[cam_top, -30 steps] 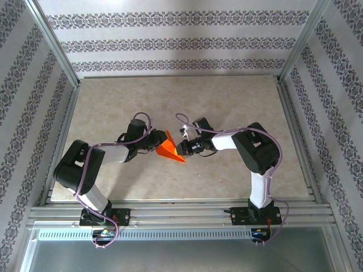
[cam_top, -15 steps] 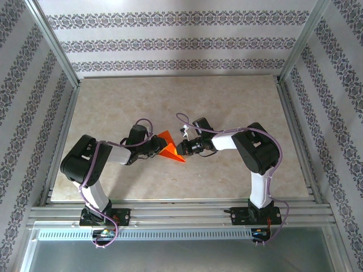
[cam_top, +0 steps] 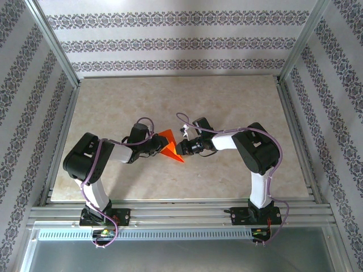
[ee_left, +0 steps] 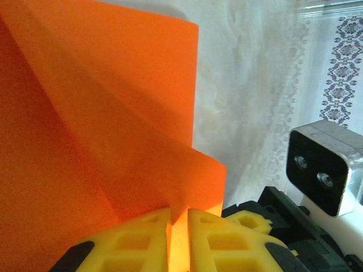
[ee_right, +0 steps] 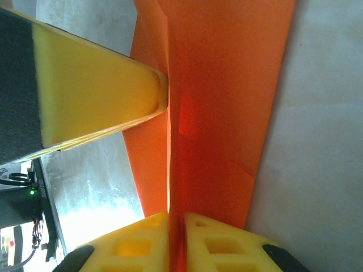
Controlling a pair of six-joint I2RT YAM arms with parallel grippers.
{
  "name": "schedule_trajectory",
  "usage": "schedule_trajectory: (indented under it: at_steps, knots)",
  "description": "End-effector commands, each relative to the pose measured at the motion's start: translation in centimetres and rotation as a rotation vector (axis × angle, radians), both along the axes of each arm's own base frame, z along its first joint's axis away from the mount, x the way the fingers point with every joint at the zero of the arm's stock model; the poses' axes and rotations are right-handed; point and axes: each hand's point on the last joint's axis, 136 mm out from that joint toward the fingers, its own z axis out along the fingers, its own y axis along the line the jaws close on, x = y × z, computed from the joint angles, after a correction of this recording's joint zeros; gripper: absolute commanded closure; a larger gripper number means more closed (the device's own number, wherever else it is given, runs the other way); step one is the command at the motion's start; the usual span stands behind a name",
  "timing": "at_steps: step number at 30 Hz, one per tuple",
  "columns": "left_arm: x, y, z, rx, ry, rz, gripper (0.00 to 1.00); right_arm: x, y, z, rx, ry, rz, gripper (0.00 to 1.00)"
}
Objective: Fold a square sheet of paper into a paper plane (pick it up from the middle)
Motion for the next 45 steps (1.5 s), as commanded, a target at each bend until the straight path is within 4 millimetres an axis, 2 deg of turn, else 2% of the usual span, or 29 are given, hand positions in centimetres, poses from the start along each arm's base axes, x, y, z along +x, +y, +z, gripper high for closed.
schedule_trajectory:
  at_steps: [1, 18, 26, 36, 45]
  knots:
    - [0.4, -0.9, 0.4, -0.007, -0.02, -0.034, 0.84, -1.3, -2.9, -5.4, -0.194, 0.077, -0.046, 0.83]
    - [0.5, -1.4, 0.0, 0.008, -0.013, -0.053, 0.84, -1.6, -3.4, -6.1, -0.236, 0.079, -0.036, 0.93]
    - [0.8, -1.6, 0.1, 0.009, -0.016, -0.058, 0.83, -1.6, -3.5, -6.2, -0.24, 0.069, -0.035, 0.94]
    - [0.9, -2.0, -0.2, 0.013, -0.016, -0.08, 0.83, -1.5, -3.4, -6.1, -0.226, 0.079, -0.048, 0.81]
    - [1.2, -2.7, 0.0, 0.001, -0.027, -0.103, 0.83, -1.3, -3.2, -6.0, -0.217, 0.102, -0.067, 0.79]
